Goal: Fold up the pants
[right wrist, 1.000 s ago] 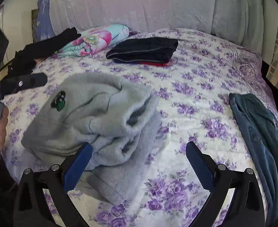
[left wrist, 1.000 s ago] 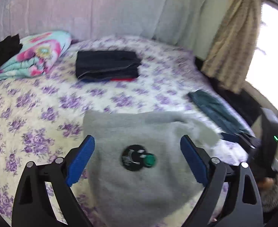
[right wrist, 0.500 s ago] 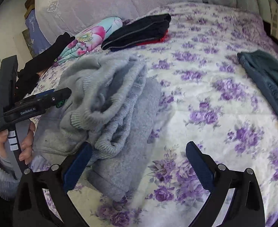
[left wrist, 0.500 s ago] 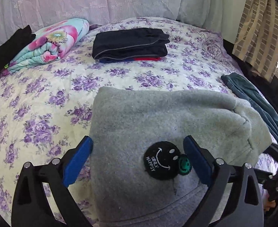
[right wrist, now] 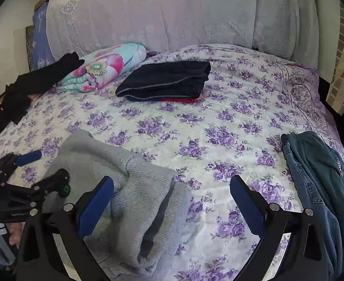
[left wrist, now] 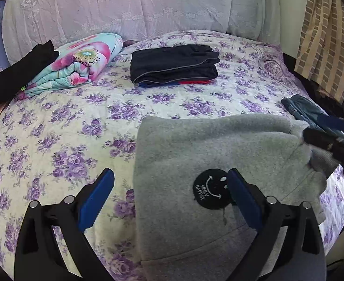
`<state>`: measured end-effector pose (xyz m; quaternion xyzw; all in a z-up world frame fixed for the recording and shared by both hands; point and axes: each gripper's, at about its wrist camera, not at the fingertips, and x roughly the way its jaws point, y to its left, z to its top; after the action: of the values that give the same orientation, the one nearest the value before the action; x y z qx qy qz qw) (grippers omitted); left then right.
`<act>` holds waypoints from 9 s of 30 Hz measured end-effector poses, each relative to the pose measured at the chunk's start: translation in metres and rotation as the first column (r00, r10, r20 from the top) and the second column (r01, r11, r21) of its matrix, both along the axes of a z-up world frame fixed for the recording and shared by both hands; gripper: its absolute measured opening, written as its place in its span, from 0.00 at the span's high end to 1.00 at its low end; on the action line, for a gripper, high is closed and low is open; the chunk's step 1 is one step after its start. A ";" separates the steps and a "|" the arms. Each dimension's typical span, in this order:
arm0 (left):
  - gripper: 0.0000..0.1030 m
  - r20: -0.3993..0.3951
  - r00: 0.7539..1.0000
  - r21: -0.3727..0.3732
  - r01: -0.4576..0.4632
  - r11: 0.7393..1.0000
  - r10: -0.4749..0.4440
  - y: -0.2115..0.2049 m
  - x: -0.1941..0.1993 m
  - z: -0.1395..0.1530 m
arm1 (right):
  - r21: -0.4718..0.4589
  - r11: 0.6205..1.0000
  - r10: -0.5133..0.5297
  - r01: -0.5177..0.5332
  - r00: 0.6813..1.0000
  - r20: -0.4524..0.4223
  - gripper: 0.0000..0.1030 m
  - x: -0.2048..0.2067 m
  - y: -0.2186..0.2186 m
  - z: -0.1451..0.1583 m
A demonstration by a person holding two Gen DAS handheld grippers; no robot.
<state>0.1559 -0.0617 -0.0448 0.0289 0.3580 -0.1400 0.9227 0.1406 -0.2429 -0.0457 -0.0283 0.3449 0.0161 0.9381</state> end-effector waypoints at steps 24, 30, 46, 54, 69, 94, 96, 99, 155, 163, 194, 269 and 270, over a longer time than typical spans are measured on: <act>0.07 0.029 0.996 -0.061 -0.081 0.995 0.083 0.050 0.004 0.022 | 0.059 0.967 0.237 -0.250 0.956 0.172 0.03 -0.089 0.041 0.009; 0.07 0.009 1.000 0.014 0.024 1.000 -0.024 0.018 0.029 0.023 | -0.012 0.921 0.388 -0.389 0.917 0.090 0.03 -0.083 0.095 -0.009; 0.04 -0.072 0.997 -0.050 0.015 0.999 -0.018 0.034 0.093 0.011 | -0.245 0.905 0.342 -0.349 0.937 -0.071 0.03 -0.084 0.122 -0.073; 0.04 -0.083 0.996 -0.021 0.009 1.000 -0.010 0.038 0.109 0.008 | -0.080 0.901 0.433 -0.426 0.892 0.131 0.03 -0.100 0.107 -0.008; 0.04 -0.211 0.977 -0.015 -0.003 1.000 0.000 0.029 0.154 -0.044 | -0.028 0.847 0.527 -0.531 0.845 -0.089 0.03 -0.083 0.145 -0.059; 0.05 -0.212 0.974 -0.216 0.032 0.976 -0.079 0.073 0.027 -0.025 | 0.385 0.883 0.265 -0.270 0.962 0.066 0.03 -0.029 -0.011 0.002; 0.05 -0.244 0.964 -0.249 0.038 0.968 -0.101 0.083 0.021 -0.026 | 0.430 0.874 0.228 -0.227 0.972 0.049 0.03 -0.037 -0.032 0.001; 0.05 -0.300 0.942 -0.333 0.045 0.942 -0.151 0.094 0.011 -0.034 | 0.557 0.823 0.164 -0.111 0.985 -0.046 0.03 -0.041 -0.065 -0.024; 0.50 -0.253 0.898 -0.555 0.170 0.814 -0.360 0.059 0.009 -0.059 | 0.818 0.576 0.197 -0.005 0.972 -0.132 0.34 0.009 -0.063 -0.107; 0.64 -0.207 0.903 -0.556 0.208 0.805 -0.376 0.062 0.022 -0.024 | 0.819 0.571 0.188 -0.051 0.980 -0.070 0.41 0.016 -0.065 -0.080; 0.49 -0.263 0.924 -0.520 0.107 0.848 -0.277 0.008 0.460 0.001 | 0.756 0.654 0.137 -0.038 0.988 -0.069 0.36 0.438 -0.109 0.002; 0.05 0.239 0.959 0.018 -0.164 0.986 0.155 -0.015 0.138 0.024 | 0.085 0.987 -0.157 0.134 0.911 0.382 0.04 0.118 0.021 -0.006; 0.05 0.239 0.959 0.018 -0.161 0.987 0.152 -0.016 0.138 0.024 | 0.084 0.987 -0.157 0.134 0.910 0.383 0.04 0.117 0.021 -0.006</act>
<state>0.2941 -0.0775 -0.0213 0.0344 0.2494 -0.0555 0.9662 0.2581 -0.2217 -0.0512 0.0213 0.1527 -0.0500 0.9868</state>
